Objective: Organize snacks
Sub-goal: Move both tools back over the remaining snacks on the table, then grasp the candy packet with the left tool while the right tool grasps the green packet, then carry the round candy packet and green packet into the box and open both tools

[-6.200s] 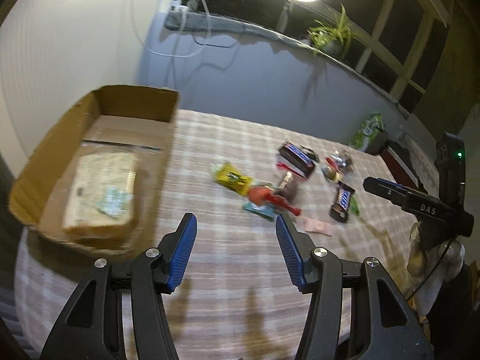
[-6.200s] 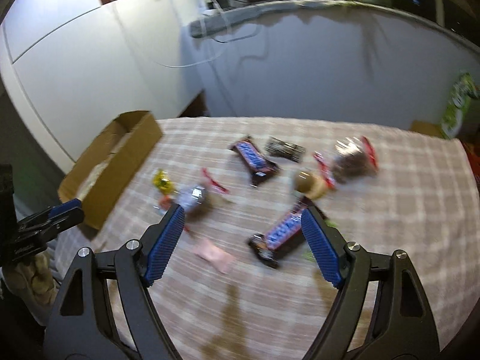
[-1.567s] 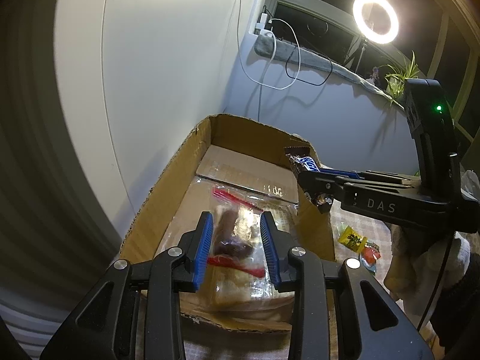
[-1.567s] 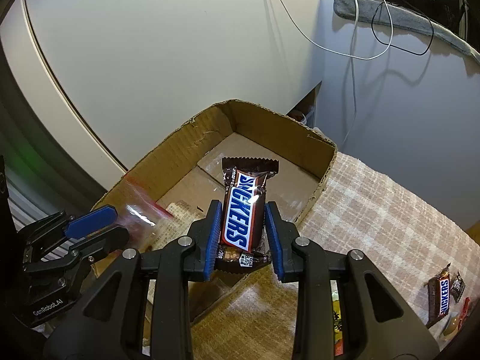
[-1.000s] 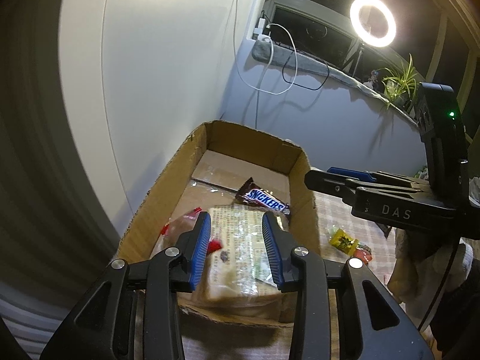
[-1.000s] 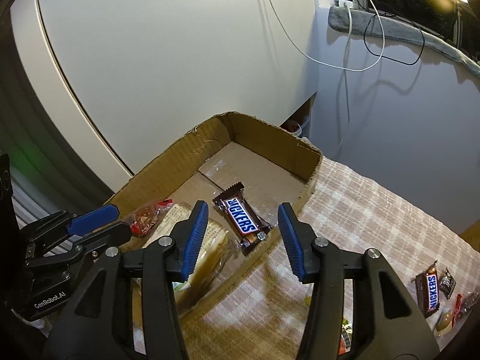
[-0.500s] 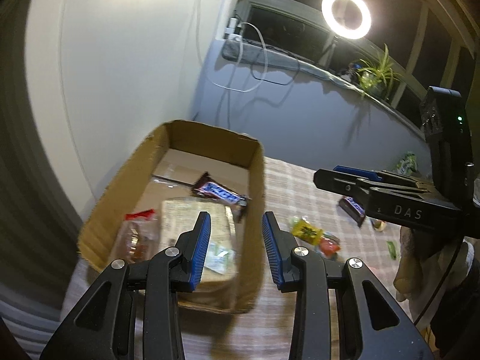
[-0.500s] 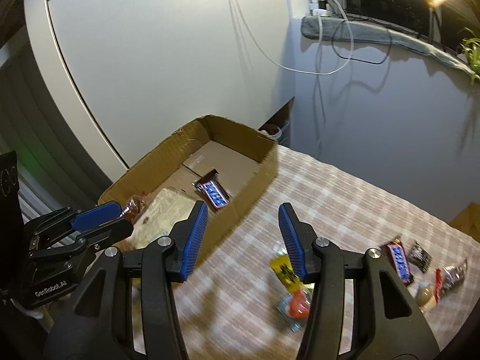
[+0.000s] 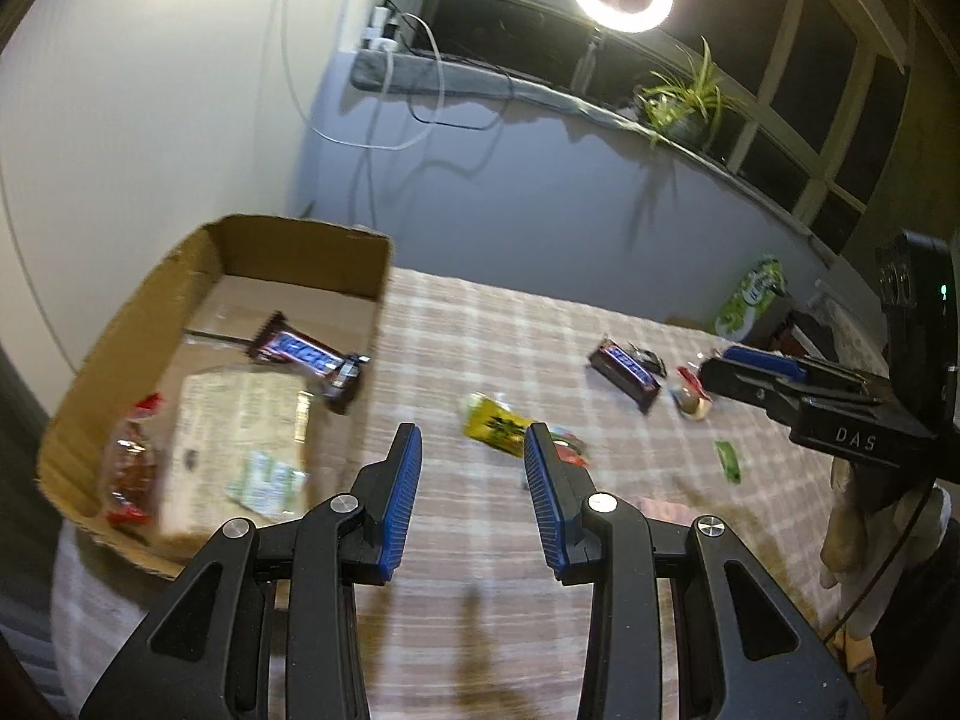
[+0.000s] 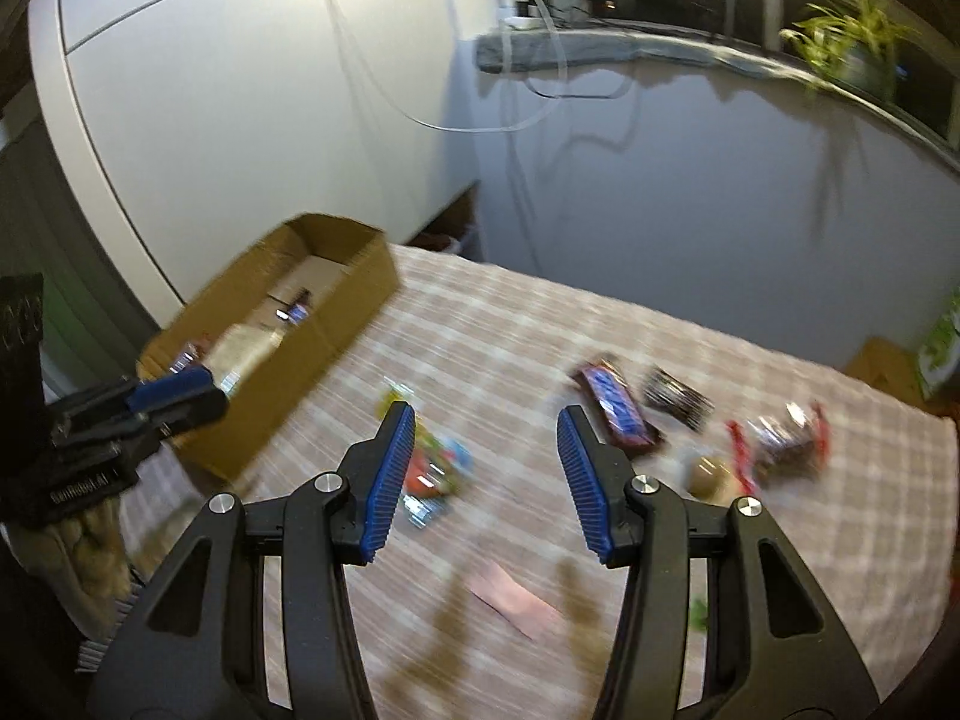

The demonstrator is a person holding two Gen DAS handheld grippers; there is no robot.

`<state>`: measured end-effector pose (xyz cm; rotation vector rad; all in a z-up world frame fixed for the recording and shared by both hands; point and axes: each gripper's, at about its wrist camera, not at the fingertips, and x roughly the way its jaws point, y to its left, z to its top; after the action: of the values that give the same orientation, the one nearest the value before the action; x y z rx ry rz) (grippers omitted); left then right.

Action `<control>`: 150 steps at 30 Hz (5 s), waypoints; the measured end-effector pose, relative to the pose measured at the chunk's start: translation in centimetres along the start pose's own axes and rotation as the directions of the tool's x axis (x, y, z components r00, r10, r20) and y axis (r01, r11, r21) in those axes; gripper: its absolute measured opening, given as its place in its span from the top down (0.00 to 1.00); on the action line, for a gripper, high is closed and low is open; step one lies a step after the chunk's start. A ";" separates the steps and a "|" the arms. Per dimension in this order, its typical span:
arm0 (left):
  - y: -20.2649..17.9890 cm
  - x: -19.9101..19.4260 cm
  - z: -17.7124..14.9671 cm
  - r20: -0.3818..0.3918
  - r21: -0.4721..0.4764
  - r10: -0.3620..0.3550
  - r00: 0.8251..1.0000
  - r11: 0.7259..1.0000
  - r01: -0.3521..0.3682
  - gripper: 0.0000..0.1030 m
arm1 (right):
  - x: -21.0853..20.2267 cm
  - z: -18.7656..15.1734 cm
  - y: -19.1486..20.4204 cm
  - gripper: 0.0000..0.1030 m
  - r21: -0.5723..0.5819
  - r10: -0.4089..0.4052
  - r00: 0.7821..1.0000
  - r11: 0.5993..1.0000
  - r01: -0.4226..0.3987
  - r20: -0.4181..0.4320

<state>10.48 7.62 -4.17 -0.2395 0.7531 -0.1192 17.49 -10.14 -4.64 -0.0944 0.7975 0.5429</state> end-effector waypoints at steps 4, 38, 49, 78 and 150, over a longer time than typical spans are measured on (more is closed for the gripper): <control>-1.2 1.1 -0.4 -0.028 0.014 -0.020 0.999 1.000 0.020 0.67 | -1.0 -2.0 -2.9 0.50 0.039 -0.053 0.998 0.998 0.054 -0.016; -5.4 11.3 -1.5 -0.231 0.114 -0.046 0.972 0.991 0.074 0.67 | 2.5 -8.9 -10.7 0.50 0.151 -0.130 0.975 0.976 0.158 -0.181; -7.3 12.9 -1.3 -0.209 0.262 0.039 0.977 0.965 0.018 0.60 | 2.9 -8.6 -10.6 0.50 0.112 -0.154 0.971 0.978 0.176 -0.182; -8.8 10.8 -1.2 -0.148 0.259 0.011 0.989 0.966 0.028 0.66 | 0.4 -9.3 -11.3 0.79 0.139 -0.196 0.970 0.966 0.216 -0.144; 12.5 -1.5 1.8 0.066 -0.072 0.265 0.962 0.963 -0.260 0.66 | 9.9 4.9 18.8 0.79 -0.243 0.201 0.976 0.946 -0.215 -0.080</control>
<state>10.94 20.25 -5.08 -0.2003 0.7078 0.1650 16.99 11.62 -5.84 -0.2612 0.7928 0.8441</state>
